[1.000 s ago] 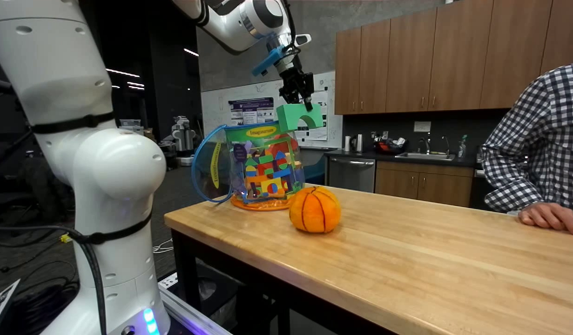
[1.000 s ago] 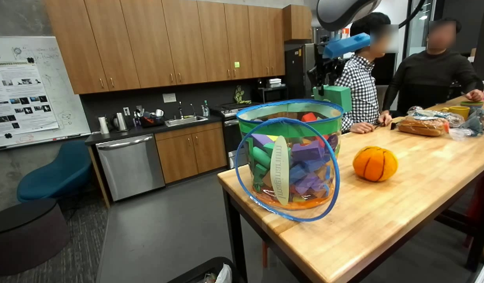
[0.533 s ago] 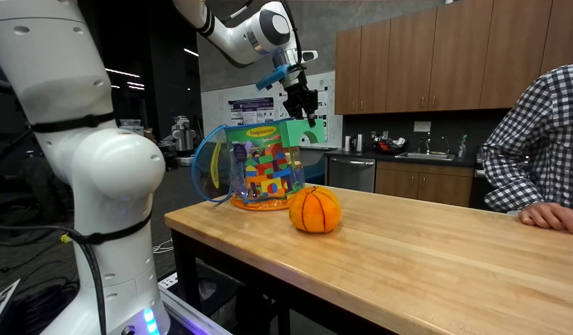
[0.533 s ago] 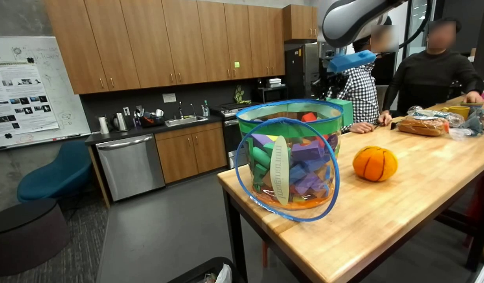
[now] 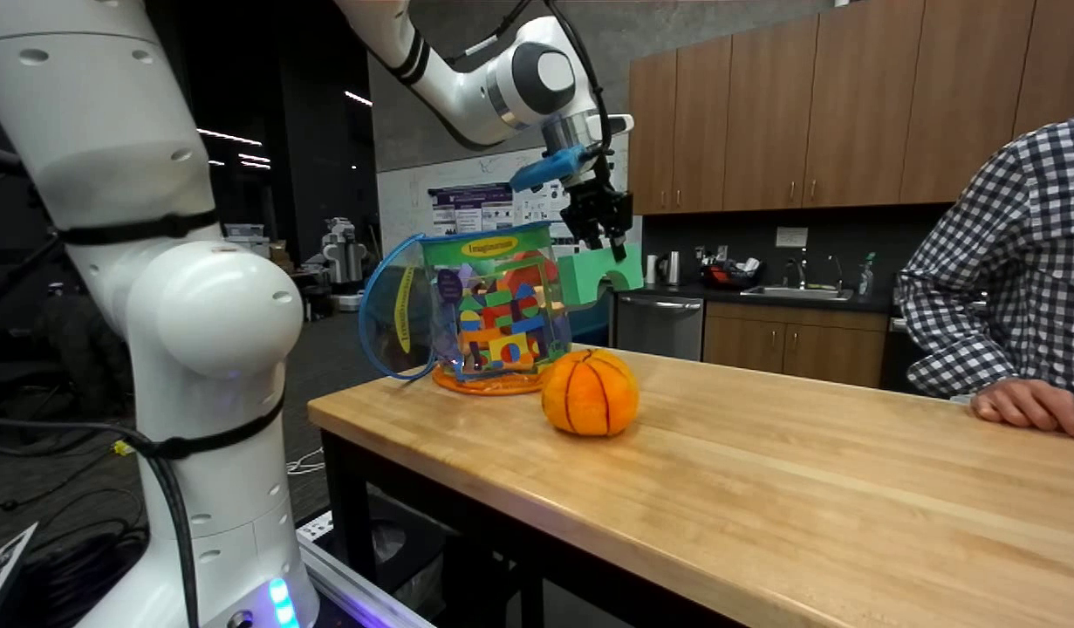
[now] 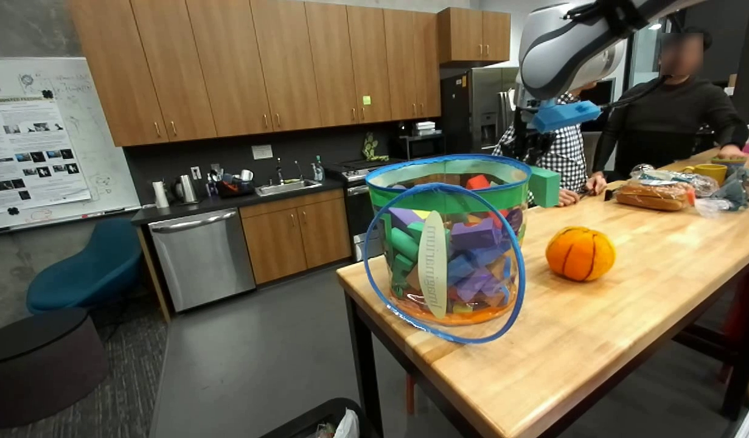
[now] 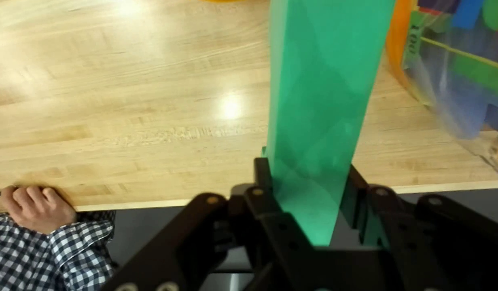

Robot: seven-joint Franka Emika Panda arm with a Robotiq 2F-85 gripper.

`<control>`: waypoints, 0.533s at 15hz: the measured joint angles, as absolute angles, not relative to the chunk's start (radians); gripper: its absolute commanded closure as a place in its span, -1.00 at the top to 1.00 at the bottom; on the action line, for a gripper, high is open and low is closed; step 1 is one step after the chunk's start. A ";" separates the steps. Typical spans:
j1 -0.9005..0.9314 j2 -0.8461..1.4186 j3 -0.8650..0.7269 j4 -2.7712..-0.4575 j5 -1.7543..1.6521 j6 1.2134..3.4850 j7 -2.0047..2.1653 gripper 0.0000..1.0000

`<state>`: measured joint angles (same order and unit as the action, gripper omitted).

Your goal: Remove the big green block from the clear bag and put it on the table

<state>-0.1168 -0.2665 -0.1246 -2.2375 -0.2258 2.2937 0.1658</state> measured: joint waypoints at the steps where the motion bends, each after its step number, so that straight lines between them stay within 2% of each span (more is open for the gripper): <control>1: -0.129 -0.266 -0.139 -2.244 -0.226 2.314 0.141 -0.65; 8: -0.184 -0.260 -0.197 -2.274 -0.227 2.440 0.005 -0.65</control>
